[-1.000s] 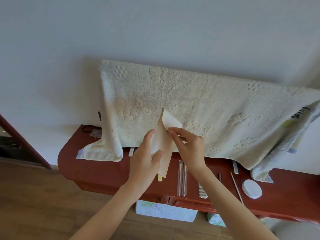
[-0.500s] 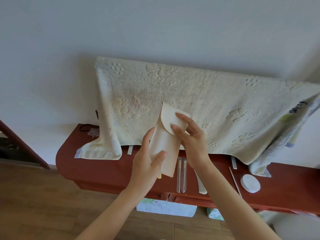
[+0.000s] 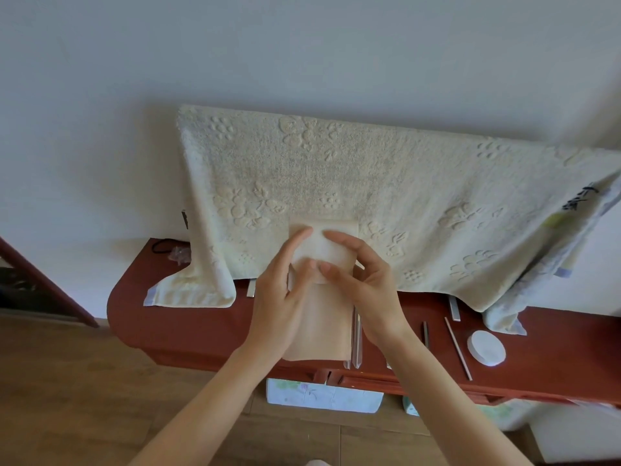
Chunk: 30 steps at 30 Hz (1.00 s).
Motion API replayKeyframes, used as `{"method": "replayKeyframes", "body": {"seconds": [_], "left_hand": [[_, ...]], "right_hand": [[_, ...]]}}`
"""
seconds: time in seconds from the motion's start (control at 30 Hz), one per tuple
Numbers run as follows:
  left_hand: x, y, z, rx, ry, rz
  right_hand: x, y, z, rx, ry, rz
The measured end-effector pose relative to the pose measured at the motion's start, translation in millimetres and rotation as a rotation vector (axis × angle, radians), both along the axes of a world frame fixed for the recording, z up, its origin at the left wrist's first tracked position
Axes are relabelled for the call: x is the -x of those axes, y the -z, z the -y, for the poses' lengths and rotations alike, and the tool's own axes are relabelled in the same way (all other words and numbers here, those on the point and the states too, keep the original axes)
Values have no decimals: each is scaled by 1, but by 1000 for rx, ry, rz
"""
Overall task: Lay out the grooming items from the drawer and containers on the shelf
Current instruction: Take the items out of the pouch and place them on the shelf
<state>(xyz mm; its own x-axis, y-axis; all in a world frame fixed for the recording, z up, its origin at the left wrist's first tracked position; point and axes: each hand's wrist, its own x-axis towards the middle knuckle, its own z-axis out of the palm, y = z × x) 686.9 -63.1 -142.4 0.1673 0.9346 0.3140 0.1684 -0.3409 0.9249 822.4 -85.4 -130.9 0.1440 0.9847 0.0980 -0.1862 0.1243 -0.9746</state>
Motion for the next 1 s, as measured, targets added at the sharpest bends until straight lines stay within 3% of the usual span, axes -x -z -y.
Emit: {"method": "replayKeyframes", "body": {"seconds": [0.2, 0.67, 0.83, 1.0], "left_hand": [[4, 19, 5, 60, -50, -9], [18, 19, -5, -3, -113, -45], [21, 44, -20, 176, -62, -74], [28, 103, -21, 467, 132, -207]], "right_hand": [[7, 16, 5, 44, 3, -24], [17, 22, -7, 81, 29, 59], [12, 59, -14, 181, 39, 388], [10, 139, -6, 391, -31, 498]]}}
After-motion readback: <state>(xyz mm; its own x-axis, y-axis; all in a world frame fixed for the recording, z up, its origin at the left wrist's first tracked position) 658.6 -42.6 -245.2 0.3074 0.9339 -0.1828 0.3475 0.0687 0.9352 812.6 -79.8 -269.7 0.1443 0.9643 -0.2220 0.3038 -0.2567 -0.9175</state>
